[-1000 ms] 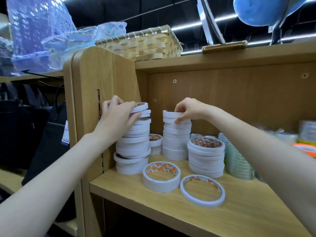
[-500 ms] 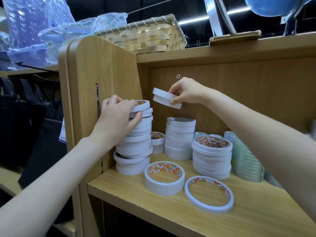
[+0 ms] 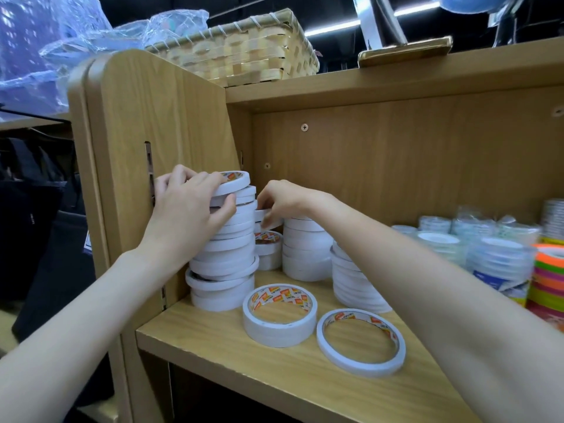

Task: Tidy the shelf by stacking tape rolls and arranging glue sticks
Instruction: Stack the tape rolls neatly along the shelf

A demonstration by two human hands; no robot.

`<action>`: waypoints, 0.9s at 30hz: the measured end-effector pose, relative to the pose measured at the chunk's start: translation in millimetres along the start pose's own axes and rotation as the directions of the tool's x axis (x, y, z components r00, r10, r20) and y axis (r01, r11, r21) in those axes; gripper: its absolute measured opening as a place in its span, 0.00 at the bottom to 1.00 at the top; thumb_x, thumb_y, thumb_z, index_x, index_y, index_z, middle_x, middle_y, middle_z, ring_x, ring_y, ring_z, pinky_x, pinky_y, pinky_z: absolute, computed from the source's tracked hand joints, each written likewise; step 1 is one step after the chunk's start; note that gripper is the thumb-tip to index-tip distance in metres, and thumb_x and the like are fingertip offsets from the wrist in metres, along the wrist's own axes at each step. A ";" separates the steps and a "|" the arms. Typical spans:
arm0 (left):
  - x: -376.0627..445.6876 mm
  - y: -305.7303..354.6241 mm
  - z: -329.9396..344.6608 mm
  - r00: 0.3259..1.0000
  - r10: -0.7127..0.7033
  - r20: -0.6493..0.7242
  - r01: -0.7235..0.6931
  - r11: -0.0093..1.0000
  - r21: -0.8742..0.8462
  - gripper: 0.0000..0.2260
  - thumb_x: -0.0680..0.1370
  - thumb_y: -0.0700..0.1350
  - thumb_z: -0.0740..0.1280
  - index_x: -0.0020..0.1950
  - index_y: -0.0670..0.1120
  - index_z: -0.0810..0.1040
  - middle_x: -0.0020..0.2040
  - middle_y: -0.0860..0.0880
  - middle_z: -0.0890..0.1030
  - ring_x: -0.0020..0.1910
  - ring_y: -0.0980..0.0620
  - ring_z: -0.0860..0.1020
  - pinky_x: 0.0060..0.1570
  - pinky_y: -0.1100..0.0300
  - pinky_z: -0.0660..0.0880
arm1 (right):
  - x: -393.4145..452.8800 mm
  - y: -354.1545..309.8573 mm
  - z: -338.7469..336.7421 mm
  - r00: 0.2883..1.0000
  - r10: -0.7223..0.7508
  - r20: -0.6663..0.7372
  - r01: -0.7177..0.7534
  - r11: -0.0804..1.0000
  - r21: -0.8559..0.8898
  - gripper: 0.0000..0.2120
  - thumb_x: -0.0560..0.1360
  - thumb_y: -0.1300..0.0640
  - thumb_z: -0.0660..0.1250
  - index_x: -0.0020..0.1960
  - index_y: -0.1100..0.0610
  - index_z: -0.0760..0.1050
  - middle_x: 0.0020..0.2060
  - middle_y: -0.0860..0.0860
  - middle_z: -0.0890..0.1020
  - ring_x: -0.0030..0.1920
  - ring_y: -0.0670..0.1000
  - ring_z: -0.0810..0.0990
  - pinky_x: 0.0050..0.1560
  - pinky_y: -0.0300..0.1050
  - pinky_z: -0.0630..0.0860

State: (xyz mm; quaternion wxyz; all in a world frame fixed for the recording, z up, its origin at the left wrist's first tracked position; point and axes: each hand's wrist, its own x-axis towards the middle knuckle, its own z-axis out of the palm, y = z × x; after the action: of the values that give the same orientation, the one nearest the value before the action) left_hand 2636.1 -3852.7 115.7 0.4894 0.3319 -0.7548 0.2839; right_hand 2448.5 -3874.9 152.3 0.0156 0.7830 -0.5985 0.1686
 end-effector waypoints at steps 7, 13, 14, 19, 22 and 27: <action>-0.6 1.0 -0.4 1.000 -0.008 0.017 0.009 1.000 -0.027 0.21 0.73 0.55 0.53 0.49 0.40 0.78 0.40 0.46 0.79 0.46 0.42 0.71 0.51 0.50 0.59 | 2.0 7.6 3.1 0.994 -0.038 -0.105 0.043 0.998 0.042 0.12 0.66 0.58 0.75 0.48 0.58 0.80 0.44 0.53 0.81 0.46 0.51 0.77 0.46 0.46 0.75; -0.1 3.2 2.1 0.999 -0.031 0.016 0.031 0.999 -0.043 0.20 0.73 0.54 0.53 0.46 0.41 0.77 0.39 0.47 0.78 0.46 0.43 0.70 0.50 0.50 0.61 | 1.4 -8.5 16.9 0.987 0.068 0.146 0.008 0.885 -0.465 0.36 0.65 0.44 0.75 0.68 0.51 0.66 0.60 0.52 0.73 0.64 0.56 0.65 0.65 0.59 0.58; 0.6 3.3 3.0 0.999 -0.035 0.012 0.035 0.998 -0.045 0.20 0.73 0.54 0.53 0.46 0.41 0.77 0.39 0.47 0.78 0.46 0.43 0.70 0.50 0.51 0.60 | 2.3 -8.0 19.3 0.989 0.066 0.134 0.012 0.857 -0.515 0.35 0.64 0.44 0.75 0.67 0.52 0.68 0.59 0.53 0.74 0.63 0.55 0.66 0.65 0.59 0.59; 0.2 1.2 4.7 0.999 -0.032 0.001 0.032 0.999 -0.037 0.19 0.73 0.54 0.53 0.46 0.42 0.77 0.38 0.48 0.78 0.45 0.44 0.69 0.49 0.54 0.58 | 3.6 -4.6 17.0 0.993 0.106 0.060 -0.058 0.845 -0.531 0.26 0.66 0.52 0.76 0.59 0.57 0.71 0.54 0.54 0.75 0.59 0.57 0.71 0.64 0.59 0.62; 0.5 0.9 4.1 1.000 -0.027 0.006 0.027 0.999 -0.037 0.20 0.73 0.55 0.53 0.47 0.42 0.77 0.38 0.48 0.78 0.45 0.45 0.69 0.49 0.53 0.58 | 6.9 -3.9 11.2 0.985 0.115 0.130 -0.055 0.919 -0.389 0.32 0.64 0.51 0.77 0.65 0.55 0.70 0.58 0.53 0.76 0.58 0.56 0.74 0.53 0.50 0.72; -0.2 1.4 4.8 0.999 -0.032 -0.006 0.032 0.999 -0.024 0.19 0.73 0.54 0.53 0.43 0.41 0.75 0.36 0.49 0.77 0.45 0.45 0.69 0.48 0.56 0.55 | 7.8 4.0 4.1 1.000 0.014 0.005 -0.012 0.964 -0.265 0.20 0.69 0.58 0.72 0.60 0.54 0.75 0.54 0.52 0.78 0.56 0.54 0.74 0.57 0.53 0.67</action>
State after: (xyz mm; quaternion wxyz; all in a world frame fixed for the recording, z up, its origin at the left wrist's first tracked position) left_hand 2632.4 -3855.4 113.6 0.5002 0.3373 -0.7510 0.2682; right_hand 2447.5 -3884.2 150.0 0.1170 0.7705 -0.6209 0.0845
